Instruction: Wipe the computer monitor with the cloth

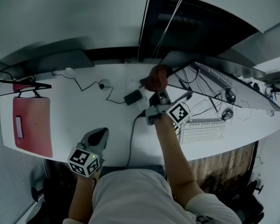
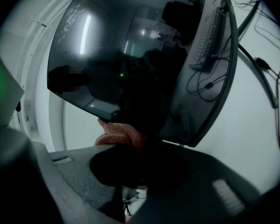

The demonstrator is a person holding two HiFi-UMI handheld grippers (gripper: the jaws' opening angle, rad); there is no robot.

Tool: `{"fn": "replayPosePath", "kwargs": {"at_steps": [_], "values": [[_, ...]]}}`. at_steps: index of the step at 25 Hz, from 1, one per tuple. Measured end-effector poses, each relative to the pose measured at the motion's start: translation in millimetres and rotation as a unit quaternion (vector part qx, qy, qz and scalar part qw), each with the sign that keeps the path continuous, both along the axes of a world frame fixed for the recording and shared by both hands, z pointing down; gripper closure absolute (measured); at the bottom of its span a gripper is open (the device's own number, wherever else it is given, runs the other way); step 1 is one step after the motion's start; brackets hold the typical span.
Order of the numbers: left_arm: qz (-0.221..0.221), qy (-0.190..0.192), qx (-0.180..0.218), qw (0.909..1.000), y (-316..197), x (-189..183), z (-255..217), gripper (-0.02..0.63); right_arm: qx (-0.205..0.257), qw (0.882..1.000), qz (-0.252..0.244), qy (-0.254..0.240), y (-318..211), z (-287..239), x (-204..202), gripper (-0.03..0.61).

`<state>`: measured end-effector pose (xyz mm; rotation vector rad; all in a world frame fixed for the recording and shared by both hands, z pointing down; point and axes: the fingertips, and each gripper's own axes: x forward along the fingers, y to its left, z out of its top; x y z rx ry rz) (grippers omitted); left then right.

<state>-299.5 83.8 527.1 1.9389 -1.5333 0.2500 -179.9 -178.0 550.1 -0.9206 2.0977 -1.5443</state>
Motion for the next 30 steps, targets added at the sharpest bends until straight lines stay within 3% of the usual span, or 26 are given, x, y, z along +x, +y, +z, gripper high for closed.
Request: {"fn": "replayPosePath", "kwargs": {"at_steps": [6, 20, 30], "values": [[-0.015, -0.001, -0.015, 0.9998, 10.0, 4.9, 8.3, 0.604, -0.032, 0.999, -0.010, 0.015, -2.8, 39.7, -1.1, 0.486], [-0.032, 0.000, -0.035, 0.9989, 23.1, 21.3, 18.6, 0.604, -0.046, 0.996, -0.050, 0.055, -4.1, 87.4, -0.1, 0.486], [-0.030, -0.001, -0.045, 0.9986, 26.9, 43.6, 23.5, 0.604, -0.034, 0.984, -0.100, 0.147, -2.3, 115.1, 17.0, 0.485]]}}
